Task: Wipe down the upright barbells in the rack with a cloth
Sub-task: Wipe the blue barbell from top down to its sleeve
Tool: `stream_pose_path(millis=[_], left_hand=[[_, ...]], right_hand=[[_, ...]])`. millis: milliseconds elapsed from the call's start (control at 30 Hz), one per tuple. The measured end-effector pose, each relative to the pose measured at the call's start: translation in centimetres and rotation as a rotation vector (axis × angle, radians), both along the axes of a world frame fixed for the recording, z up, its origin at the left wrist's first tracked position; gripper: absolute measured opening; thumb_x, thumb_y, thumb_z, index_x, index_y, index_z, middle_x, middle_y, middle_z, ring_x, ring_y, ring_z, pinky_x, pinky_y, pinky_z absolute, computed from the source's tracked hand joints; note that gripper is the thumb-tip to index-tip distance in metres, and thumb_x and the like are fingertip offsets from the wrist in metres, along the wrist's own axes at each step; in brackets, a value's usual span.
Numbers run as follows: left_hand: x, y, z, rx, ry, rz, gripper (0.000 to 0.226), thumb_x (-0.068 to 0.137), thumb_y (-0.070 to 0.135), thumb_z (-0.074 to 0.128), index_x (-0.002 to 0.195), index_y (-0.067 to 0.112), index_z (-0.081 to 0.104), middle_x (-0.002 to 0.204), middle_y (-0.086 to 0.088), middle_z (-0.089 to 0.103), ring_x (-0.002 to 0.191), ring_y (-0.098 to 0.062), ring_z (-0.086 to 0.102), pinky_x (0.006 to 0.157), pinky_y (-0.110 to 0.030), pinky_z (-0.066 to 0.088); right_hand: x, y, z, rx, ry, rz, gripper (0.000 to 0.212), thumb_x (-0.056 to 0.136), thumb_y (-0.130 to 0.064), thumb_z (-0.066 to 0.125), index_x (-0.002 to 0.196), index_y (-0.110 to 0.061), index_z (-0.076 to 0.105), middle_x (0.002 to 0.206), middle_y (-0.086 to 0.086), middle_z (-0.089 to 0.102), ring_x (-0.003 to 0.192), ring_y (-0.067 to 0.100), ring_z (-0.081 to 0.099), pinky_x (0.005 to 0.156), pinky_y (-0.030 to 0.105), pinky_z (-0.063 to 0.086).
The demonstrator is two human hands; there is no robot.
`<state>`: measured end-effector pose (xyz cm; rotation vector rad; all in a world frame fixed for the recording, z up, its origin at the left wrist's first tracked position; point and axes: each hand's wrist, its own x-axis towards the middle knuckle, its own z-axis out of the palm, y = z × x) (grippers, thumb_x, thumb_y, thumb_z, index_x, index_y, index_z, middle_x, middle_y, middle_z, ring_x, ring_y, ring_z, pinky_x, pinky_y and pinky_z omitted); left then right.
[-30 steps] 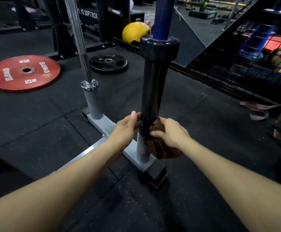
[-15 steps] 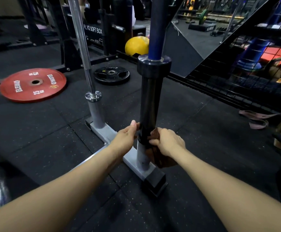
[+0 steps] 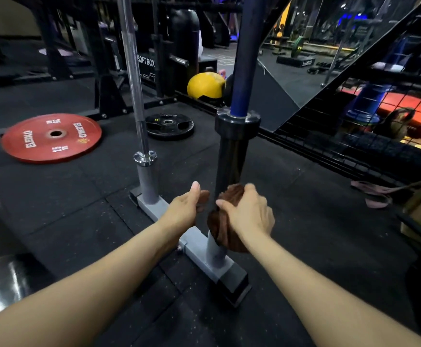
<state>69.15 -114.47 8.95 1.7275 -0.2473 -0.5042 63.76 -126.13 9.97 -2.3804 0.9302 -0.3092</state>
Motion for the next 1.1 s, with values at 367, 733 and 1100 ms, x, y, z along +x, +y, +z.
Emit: stream_pose_path(millis=[367, 733, 1100], left_hand=[[0.0, -1.5, -5.1, 0.088, -0.003, -0.053, 0.038, 0.101, 0.047, 0.021, 0.100, 0.034, 0.057, 0.110, 0.010, 0.058, 0.103, -0.009, 0.053, 0.096, -0.031, 0.041], [-0.3, -2.1, -5.4, 0.102, 0.038, -0.035, 0.041, 0.101, 0.049, 0.019, 0.099, 0.037, 0.058, 0.095, 0.018, 0.058, 0.091, -0.007, 0.054, 0.073, -0.021, 0.042], [-0.2, 0.6, -1.4, 0.039, 0.126, 0.060, 0.060, 0.100, 0.052, 0.016, 0.127, 0.018, 0.058, 0.126, 0.005, 0.058, 0.118, -0.015, 0.049, 0.096, -0.035, 0.039]], right_hand=[[0.7, -3.5, -4.8, -0.067, 0.183, 0.160, 0.037, 0.077, -0.047, 0.074, 0.109, -0.033, 0.065, 0.113, 0.002, 0.067, 0.108, 0.029, 0.061, 0.074, 0.030, 0.039], [-2.3, -3.0, -6.1, -0.322, 0.218, 0.416, 0.041, 0.094, -0.036, 0.054, 0.131, -0.022, 0.045, 0.117, 0.010, 0.053, 0.107, 0.036, 0.057, 0.083, 0.038, 0.043], [-1.2, -1.2, 0.3, -0.873, 0.084, 0.496, 0.063, 0.084, -0.038, 0.066, 0.141, -0.030, 0.041, 0.109, 0.010, 0.052, 0.082, 0.028, 0.059, 0.055, 0.033, 0.039]])
